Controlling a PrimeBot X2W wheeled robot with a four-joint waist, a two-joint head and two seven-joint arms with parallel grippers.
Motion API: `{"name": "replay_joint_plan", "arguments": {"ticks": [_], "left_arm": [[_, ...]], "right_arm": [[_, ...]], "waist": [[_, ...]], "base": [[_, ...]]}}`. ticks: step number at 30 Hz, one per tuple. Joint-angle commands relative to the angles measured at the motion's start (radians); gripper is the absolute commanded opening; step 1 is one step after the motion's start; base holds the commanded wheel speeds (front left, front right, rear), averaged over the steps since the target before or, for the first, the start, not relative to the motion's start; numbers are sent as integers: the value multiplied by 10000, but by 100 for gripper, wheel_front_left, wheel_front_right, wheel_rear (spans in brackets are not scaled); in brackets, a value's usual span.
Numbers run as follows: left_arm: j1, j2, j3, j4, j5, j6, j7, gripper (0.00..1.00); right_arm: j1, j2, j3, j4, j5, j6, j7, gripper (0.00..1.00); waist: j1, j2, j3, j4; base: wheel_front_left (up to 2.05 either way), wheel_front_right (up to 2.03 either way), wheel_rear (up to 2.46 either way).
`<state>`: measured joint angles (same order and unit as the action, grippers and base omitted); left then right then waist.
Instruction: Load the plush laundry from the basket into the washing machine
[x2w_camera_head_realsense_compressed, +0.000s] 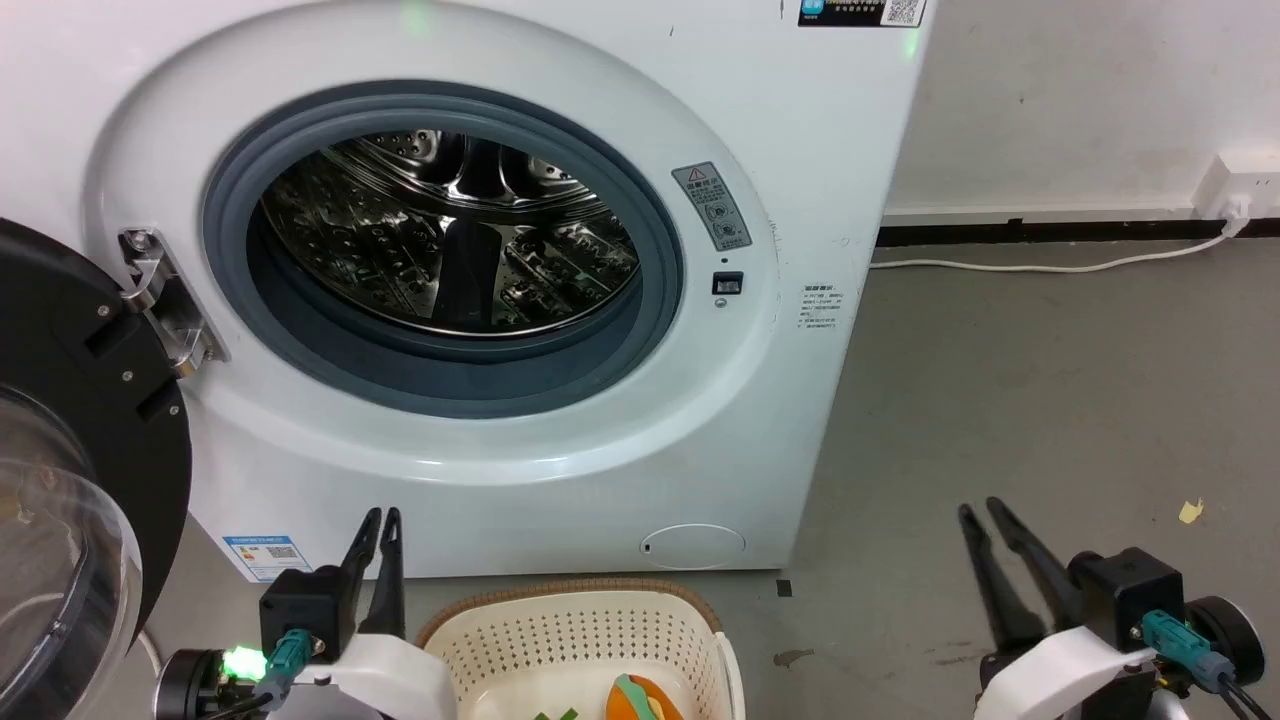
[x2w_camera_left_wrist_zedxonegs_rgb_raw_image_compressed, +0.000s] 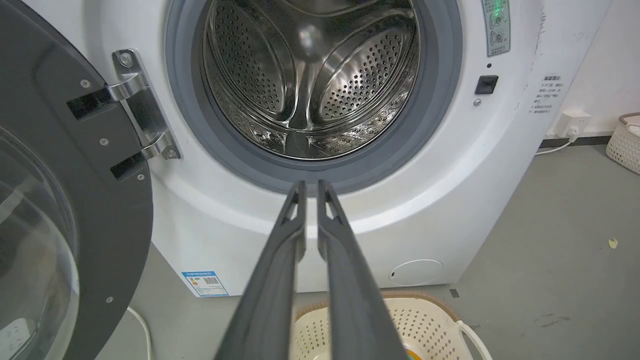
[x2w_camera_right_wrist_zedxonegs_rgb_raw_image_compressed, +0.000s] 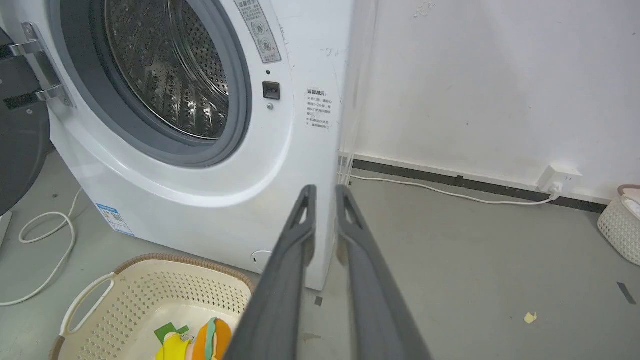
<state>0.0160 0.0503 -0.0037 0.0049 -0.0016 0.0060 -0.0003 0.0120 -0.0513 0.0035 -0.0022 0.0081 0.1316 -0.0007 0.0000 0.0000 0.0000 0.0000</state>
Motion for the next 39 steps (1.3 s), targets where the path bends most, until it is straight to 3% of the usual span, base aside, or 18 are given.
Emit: {"name": "replay_joint_plan", "arguments": {"ticks": [1,17,39], "left_arm": [[0,0,-7,-1,-3,3,-5,100],[-29,4,-207,241,-166,-56,-318,100],[-1263,271,-767,2623,-394,-376,-734,100]], "right_arm": [[0,0,3,-1,5,0,-4,100],[-25,1,-40,-76,188,-1,-318,100],[-505,3,48,-352,383,-3,-777,100]], "waist": [[0,0,1,0],[0,0,236,-50],[0,0,1807,-531]], "base": [[0,0,0],[0,0,0],[0,0,0]]}}
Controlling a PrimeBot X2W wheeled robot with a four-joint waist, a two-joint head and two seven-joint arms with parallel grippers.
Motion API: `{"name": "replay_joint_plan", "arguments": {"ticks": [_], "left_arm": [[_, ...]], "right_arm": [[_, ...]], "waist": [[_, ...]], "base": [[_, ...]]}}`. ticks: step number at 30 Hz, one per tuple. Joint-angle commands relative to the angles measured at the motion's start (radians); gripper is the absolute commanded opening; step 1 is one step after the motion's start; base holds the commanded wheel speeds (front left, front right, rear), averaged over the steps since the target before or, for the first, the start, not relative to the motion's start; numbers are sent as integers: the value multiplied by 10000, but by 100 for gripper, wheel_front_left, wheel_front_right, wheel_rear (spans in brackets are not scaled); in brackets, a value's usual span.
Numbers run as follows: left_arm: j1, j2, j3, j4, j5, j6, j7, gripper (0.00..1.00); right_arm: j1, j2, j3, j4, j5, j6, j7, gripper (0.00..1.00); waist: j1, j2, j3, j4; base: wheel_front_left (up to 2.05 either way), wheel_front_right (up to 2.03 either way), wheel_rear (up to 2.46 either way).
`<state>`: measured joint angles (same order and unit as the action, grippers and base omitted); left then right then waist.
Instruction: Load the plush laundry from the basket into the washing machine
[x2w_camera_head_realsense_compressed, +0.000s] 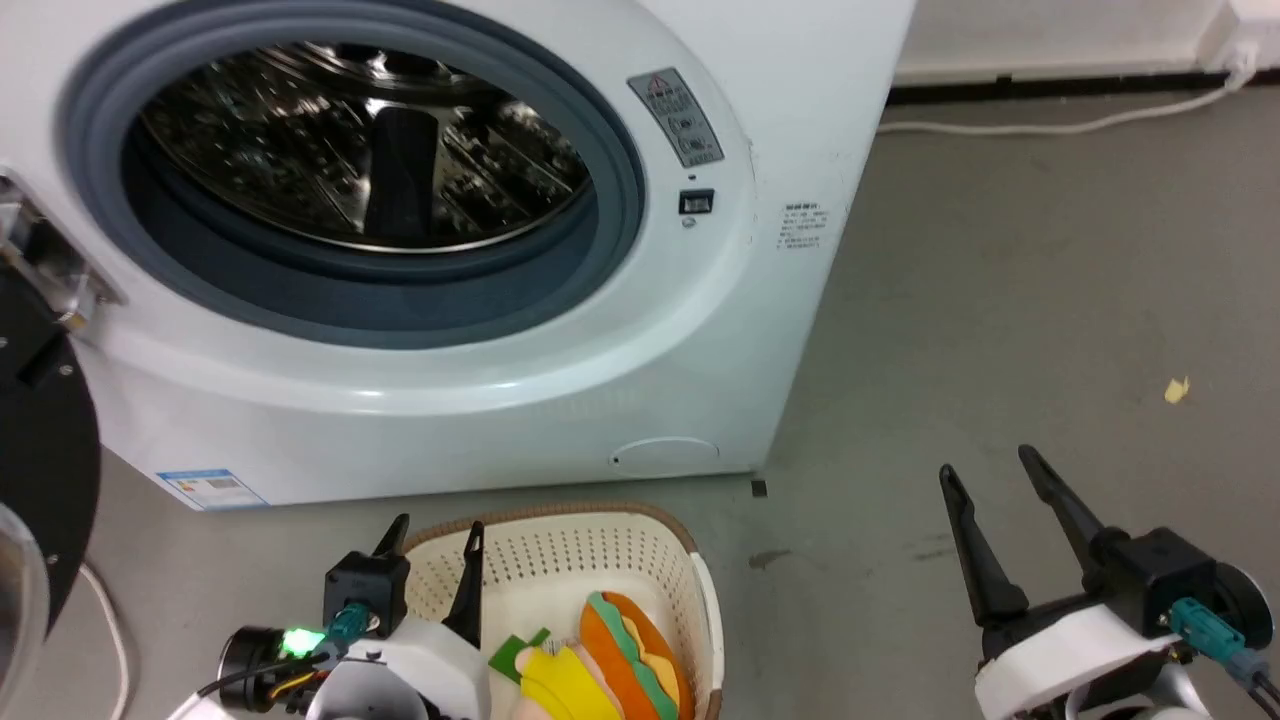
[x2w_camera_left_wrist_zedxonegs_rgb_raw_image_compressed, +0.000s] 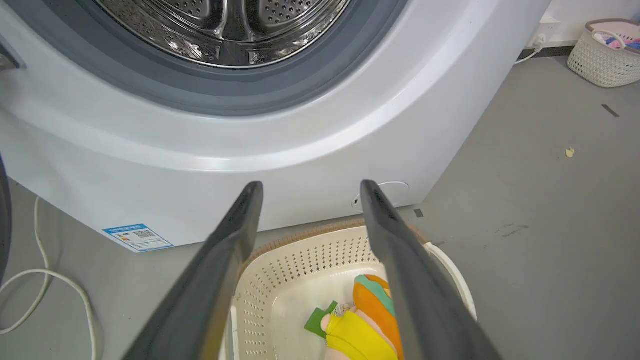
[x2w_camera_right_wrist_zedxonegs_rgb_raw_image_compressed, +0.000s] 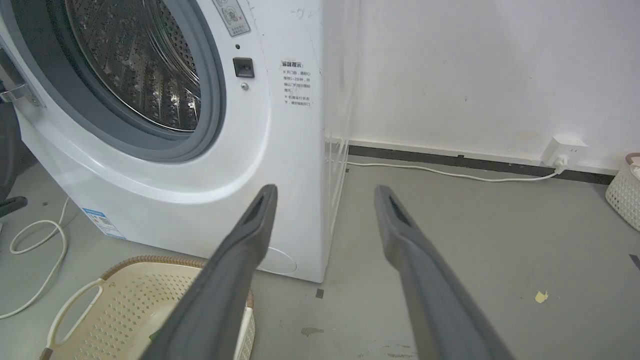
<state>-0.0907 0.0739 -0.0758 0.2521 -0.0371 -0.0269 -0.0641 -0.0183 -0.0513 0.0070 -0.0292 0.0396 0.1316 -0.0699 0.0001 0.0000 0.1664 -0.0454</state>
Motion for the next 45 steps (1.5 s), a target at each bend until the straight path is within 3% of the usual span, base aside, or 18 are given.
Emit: {"name": "replay_joint_plan", "arguments": {"ticks": [1,29,45], "left_arm": [[-278,55,-77,291,-58,-61,-117,100],[-2347,987,-2616,3744,-1370,-392,490,100],[-3991,2098,-4511,5008,-2604,-567,1227,100]], "right_arm": [[-226,3,23,-94,89,-3,-105,100],[-942,6,299,-403,653,-5,-689,100],[-1379,7,558,-649,941,-6,-1022,100]], "waist": [[-1,0,227,-108],[-1,0,2722,-971],[-1,0,4399,-1465]], "base": [[0,0,0],[0,0,0],[0,0,0]]}}
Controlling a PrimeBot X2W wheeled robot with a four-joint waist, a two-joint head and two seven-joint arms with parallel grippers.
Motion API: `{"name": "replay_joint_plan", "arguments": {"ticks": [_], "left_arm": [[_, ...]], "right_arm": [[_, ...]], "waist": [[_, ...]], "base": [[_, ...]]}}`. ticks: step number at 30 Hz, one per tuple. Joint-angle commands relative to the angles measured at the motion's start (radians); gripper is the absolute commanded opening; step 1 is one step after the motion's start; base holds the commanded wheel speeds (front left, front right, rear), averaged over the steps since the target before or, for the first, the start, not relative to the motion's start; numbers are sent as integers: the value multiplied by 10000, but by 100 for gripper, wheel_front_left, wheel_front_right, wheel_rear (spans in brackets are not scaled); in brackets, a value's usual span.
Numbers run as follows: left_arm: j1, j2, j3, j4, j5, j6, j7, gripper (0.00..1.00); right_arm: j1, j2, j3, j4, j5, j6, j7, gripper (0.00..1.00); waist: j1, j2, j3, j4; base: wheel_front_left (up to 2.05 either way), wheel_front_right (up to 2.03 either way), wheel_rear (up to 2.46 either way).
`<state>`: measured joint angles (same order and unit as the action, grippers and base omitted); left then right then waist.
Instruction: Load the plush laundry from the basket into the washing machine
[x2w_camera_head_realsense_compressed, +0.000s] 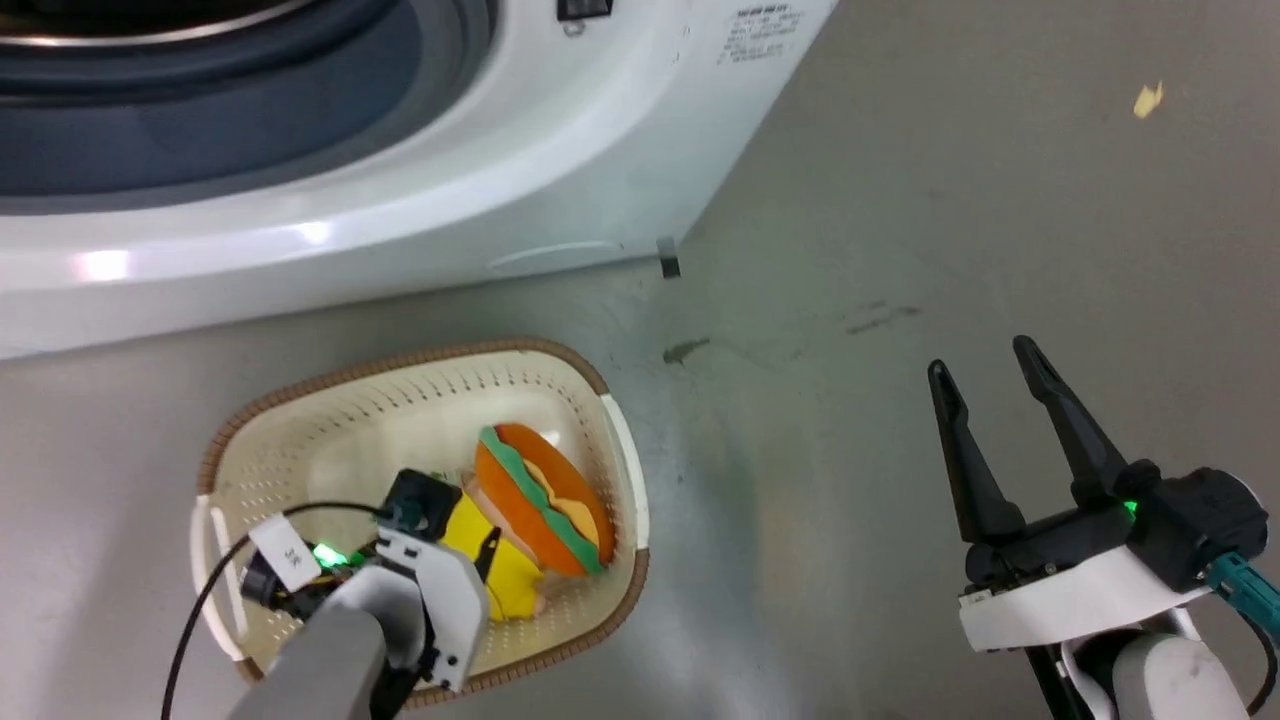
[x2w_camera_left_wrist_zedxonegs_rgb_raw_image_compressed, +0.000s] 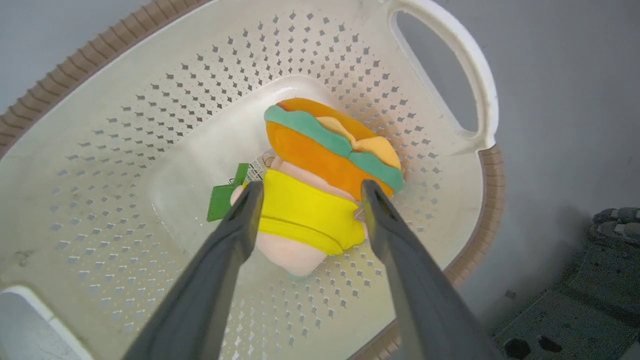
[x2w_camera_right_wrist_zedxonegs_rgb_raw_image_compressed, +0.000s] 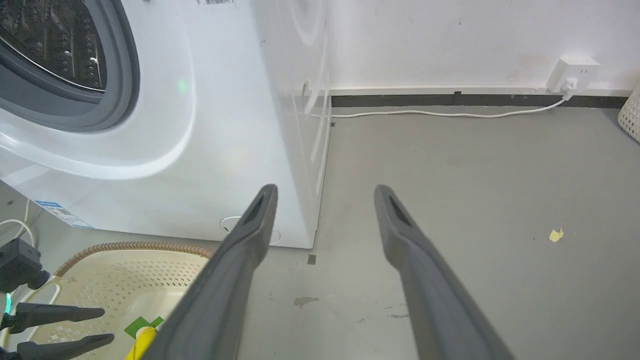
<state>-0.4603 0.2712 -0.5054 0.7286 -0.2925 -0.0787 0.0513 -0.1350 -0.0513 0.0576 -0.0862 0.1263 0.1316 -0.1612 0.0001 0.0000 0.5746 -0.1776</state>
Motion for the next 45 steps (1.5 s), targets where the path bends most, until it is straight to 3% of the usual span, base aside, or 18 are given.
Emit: {"name": "replay_joint_plan", "arguments": {"ticks": [1,13,21,36,37,38,45], "left_arm": [[-431,199,-364,349,-68,-61,134,100],[-2392,1003,-2085,1510,-562,-203,1028,100],[-3244,1483,-3332,1963,-746,-279,1165,100],[-4546,2227,-5217,3216,-2082,-443,1309,100],[-4599,2271,-5361,3290,-2190,-454,1355,33],[-4652,2325,-5510,3352,-2297,-465,1387,0],[-4917,2464,-5919,4113,-2831,-507,1147,0]], "right_arm": [[-240,7,69,-98,95,-6,-131,100],[-609,8,314,-301,356,-7,-402,100],[-824,9,266,-426,596,-8,-548,100],[-1135,10,467,-470,1062,-9,-861,100],[-1165,10,486,-459,1088,-9,-882,100],[-1203,10,506,-446,1122,-9,-903,100],[-1520,11,529,-300,1265,-9,-1006,100]], "waist": [[-1,0,434,-180],[-1,0,2069,-554],[-1,0,2875,-801],[-1,0,4273,-1394],[-1,0,4351,-1429],[-1,0,4422,-1465],[-1,0,4357,-1568]], "base": [[0,0,0],[0,0,0],[0,0,0],[0,0,0],[0,0,0],[0,0,0],[0,0,0]]}}
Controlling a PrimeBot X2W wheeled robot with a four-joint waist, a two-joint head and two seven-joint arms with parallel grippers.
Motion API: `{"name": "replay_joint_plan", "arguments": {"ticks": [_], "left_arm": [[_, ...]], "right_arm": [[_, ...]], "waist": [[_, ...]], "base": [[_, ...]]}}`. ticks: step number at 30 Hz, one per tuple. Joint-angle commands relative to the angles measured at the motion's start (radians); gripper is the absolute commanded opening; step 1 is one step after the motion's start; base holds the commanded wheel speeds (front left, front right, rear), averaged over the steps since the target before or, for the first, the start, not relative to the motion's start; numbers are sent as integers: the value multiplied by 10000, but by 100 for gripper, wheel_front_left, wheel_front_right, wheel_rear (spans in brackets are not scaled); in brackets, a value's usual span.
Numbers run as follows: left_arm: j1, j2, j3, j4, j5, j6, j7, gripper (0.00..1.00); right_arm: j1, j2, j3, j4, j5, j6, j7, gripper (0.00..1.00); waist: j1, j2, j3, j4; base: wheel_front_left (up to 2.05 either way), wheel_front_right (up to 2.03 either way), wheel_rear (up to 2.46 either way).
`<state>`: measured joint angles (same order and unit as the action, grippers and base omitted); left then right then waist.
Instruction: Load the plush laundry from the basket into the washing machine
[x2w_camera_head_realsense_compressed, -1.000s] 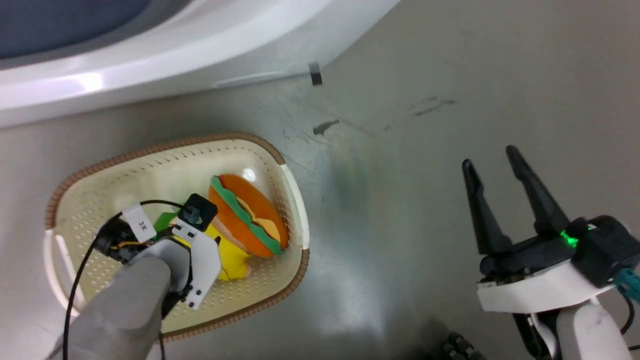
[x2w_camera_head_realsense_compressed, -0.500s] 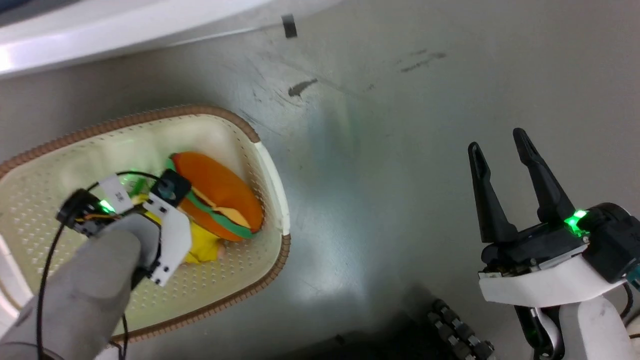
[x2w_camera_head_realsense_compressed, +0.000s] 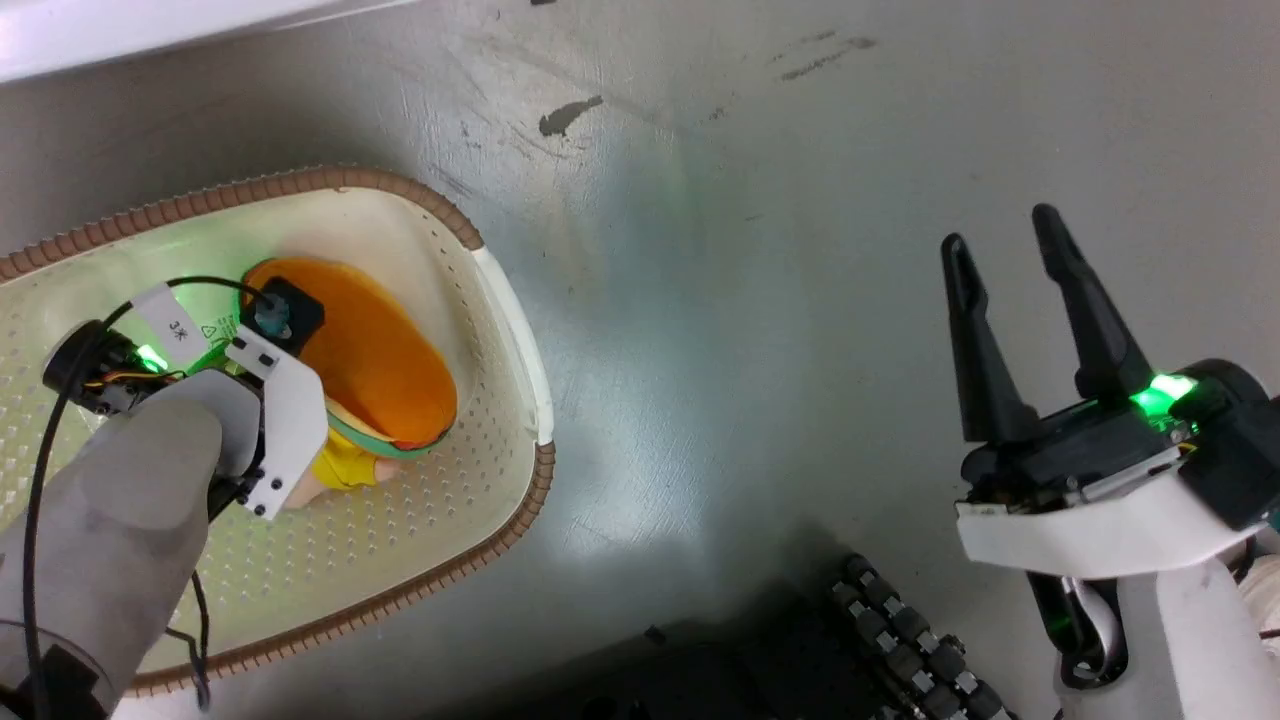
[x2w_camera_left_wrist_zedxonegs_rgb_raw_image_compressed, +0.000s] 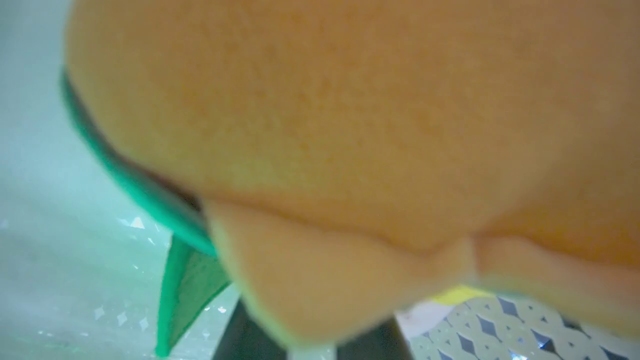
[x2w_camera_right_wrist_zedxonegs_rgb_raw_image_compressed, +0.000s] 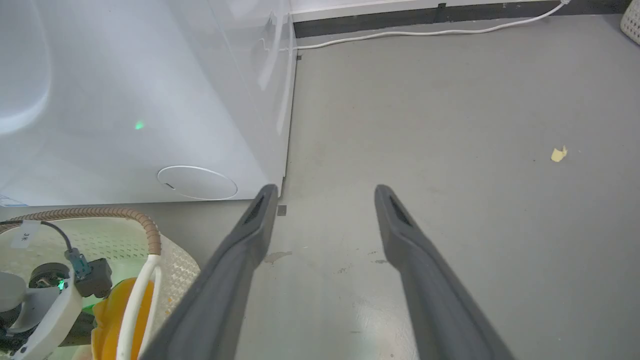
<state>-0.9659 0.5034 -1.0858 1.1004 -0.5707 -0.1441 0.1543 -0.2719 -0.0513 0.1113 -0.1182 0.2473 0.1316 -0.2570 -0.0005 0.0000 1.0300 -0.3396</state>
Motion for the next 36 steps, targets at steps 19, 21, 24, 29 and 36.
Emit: {"name": "replay_joint_plan", "arguments": {"ticks": [19,21,24,29,36], "left_arm": [[2175,-1532,52,1209,-968,148,-1306,0],[2515,-1730,136,1222,-1153,145,-1620,0],[3003,-1930,210,1208,-1355,141,-2227,0],[3714,-2156,442,1012,-1783,137,-3415,0],[4304,-2113,1506,-607,-2058,386,-4150,0]], "right_arm": [[484,11,-574,1029,-921,-9,-47,100],[654,11,-669,1094,-1025,-9,-47,100],[893,11,-765,1174,-1197,-9,-47,100],[1302,11,-889,1281,-1450,-9,-47,100],[1970,11,-1220,1343,-1627,-9,-47,100]], "waist": [[5,0,-4431,1259],[5,0,-4953,1443],[5,0,-5716,1767],[5,0,-6789,2335],[5,0,-7918,3139]], "base": [[0,0,0],[0,0,0],[0,0,0],[0,0,0],[0,0,0]]}}
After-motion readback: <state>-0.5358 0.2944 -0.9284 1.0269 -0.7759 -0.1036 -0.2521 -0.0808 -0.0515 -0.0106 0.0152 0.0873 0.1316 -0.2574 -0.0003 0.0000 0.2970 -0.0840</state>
